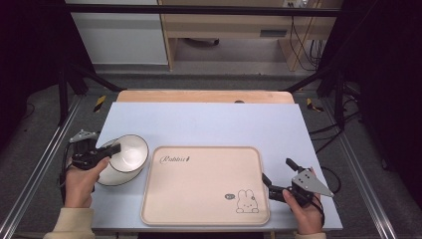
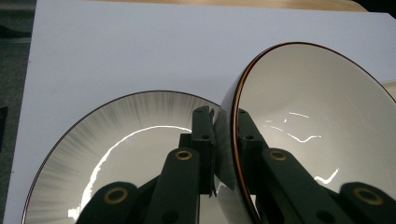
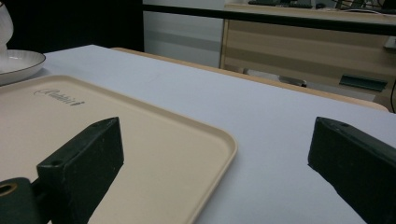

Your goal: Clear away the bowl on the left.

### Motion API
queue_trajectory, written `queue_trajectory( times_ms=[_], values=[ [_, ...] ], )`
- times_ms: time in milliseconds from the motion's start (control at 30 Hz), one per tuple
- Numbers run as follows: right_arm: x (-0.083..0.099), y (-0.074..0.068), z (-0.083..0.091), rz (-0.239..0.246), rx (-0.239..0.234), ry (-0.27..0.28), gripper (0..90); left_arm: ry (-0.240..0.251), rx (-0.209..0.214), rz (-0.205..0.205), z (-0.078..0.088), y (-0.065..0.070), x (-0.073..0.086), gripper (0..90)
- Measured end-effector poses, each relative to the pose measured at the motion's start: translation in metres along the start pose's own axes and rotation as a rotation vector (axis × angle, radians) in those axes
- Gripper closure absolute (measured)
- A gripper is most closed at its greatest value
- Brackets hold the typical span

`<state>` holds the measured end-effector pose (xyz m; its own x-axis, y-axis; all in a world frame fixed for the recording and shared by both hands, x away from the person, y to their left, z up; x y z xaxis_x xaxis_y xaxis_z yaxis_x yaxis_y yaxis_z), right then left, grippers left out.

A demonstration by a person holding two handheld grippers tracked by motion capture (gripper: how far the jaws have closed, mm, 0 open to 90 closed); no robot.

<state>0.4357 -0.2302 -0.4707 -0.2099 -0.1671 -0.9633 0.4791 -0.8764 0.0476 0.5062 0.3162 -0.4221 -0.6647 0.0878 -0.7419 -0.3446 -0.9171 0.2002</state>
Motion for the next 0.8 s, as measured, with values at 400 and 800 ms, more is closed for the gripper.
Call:
queue_trajectory(
  times_ms=[400, 800],
  values=[
    [0.0, 0.0, 0.0, 0.005, -0.002, -0.002, 3.5, 0.026, 0.112, -0.007, 0.005, 0.026, -0.009, 81.6],
    [0.0, 0.0, -0.001, 0.004, -0.001, -0.001, 3.5, 0.012, 0.113, -0.056, 0.002, 0.041, -0.011, 81.5]
  ],
)
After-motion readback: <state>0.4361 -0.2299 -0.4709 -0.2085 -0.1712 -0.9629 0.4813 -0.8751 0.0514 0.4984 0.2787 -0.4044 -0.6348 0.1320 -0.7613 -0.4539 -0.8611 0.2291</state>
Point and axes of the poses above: each handheld gripper's, and its own axes: z roughly backward along the jaws, x roughly out of its underside, y roughly to its right, the point moved 4 cm from there along -z, roughly forward along the jaws, and after that the axes turned 5 degrees about -y, right-handed, at the moved point
